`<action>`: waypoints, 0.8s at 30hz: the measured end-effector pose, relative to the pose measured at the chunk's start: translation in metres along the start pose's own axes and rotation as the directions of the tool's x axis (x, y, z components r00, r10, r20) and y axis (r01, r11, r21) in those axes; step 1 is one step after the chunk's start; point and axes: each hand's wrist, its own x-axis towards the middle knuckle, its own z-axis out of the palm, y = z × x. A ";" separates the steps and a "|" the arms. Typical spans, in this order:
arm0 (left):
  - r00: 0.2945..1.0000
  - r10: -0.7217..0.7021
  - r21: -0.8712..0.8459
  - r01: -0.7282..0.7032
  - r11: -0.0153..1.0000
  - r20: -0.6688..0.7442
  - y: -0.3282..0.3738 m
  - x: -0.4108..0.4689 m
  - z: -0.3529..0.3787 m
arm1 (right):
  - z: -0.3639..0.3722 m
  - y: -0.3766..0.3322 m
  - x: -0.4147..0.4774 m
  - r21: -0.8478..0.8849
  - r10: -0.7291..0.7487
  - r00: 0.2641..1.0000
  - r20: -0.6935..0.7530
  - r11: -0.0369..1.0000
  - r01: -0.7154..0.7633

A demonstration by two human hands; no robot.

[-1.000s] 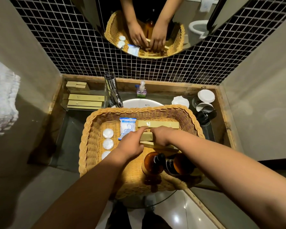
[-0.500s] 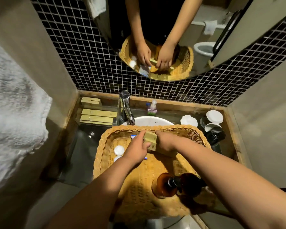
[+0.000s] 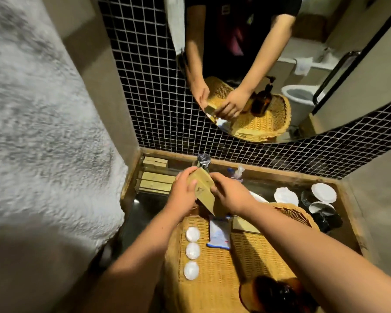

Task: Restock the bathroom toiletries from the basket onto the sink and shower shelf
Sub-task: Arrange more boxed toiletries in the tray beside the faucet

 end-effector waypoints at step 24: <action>0.676 -0.689 -0.752 0.304 0.584 -0.262 -0.051 0.001 -0.080 | 0.061 -0.052 0.067 -0.044 -0.126 0.992 -0.032 0.991 0.124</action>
